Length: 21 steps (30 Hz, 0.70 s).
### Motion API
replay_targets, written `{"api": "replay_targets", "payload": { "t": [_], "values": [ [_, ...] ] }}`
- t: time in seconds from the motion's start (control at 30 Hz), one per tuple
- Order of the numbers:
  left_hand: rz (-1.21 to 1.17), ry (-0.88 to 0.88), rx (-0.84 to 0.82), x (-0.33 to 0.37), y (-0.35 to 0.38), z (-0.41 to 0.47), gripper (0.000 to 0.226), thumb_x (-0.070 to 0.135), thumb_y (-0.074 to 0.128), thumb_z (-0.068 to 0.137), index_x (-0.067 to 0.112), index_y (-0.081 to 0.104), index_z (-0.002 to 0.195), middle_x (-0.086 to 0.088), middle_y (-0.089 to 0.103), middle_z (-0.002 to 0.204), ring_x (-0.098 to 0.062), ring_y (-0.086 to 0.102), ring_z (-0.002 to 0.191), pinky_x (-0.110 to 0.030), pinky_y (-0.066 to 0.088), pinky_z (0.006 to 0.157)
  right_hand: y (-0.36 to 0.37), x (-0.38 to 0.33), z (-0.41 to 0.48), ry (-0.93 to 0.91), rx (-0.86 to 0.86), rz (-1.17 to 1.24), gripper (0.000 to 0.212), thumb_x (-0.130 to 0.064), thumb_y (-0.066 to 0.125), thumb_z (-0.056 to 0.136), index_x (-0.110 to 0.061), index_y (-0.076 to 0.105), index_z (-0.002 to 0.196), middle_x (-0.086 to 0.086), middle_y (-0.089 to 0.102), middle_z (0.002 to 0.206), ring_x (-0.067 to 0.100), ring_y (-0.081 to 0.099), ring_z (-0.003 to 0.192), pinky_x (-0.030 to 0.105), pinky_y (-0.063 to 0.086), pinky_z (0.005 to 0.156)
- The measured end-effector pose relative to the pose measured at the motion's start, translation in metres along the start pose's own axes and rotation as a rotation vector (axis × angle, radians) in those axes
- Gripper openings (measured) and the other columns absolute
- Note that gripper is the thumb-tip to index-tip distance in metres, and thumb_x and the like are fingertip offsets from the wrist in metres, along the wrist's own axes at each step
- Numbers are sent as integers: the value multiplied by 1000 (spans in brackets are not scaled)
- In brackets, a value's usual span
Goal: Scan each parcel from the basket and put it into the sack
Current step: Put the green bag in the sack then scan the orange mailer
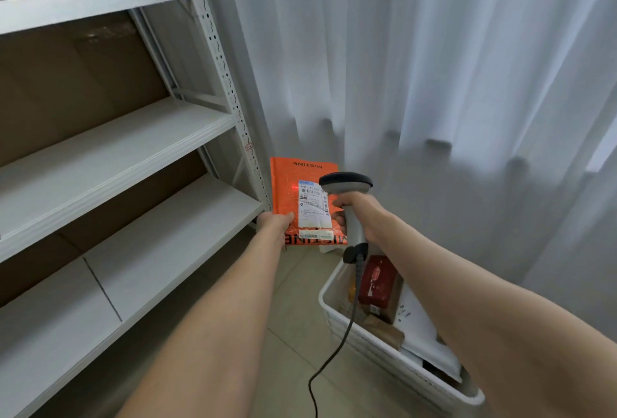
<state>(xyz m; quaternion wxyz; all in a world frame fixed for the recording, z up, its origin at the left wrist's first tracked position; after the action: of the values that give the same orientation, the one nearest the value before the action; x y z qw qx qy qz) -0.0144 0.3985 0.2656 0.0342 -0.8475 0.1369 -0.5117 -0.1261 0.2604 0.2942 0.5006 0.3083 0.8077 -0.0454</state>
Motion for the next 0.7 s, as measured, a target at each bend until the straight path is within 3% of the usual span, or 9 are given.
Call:
{"api": "replay_targets", "payload": {
  "t": [0.17, 0.33, 0.5, 0.7],
  "values": [
    [-18, 12, 12, 3, -22, 9, 23, 4, 63, 89, -2, 58, 111, -16, 66, 111, -30, 68, 94, -38, 56, 80, 24, -6, -3, 2, -8, -62, 15, -5, 54, 88, -3, 55, 103, 7, 56, 61, 13, 50, 46, 24, 44, 48],
    [-31, 27, 30, 6, -44, 18, 20, 6, 64, 89, 3, 58, 107, -15, 67, 110, -24, 66, 78, -39, 57, 78, 46, -9, -6, 2, -21, -83, 12, -5, 52, 89, -4, 54, 101, 7, 53, 63, 13, 49, 45, 22, 43, 46],
    [-31, 32, 37, 6, -63, 24, 16, 6, 63, 90, 4, 58, 105, -14, 66, 110, -30, 67, 95, -40, 56, 83, 65, -8, -7, 3, -44, -117, 6, -6, 51, 90, -5, 53, 96, 6, 52, 61, 13, 47, 44, 21, 42, 45],
    [-23, 28, 42, 5, -81, 29, 19, 7, 63, 90, 4, 57, 107, -14, 66, 113, -29, 67, 95, -40, 55, 85, 82, -7, -8, 21, -63, -166, 6, -7, 51, 89, -5, 53, 95, 6, 50, 58, 14, 46, 44, 21, 42, 45]
  ]
}}
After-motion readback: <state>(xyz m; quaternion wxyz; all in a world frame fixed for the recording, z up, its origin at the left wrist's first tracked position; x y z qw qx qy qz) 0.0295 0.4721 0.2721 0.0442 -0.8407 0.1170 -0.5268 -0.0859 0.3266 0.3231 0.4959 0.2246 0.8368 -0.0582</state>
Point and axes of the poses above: each hand's wrist, its own z-axis towards the middle knuckle, its own y-axis out of the palm, x = y × z, the point moved 3 cm from there along z, towards the middle knuckle
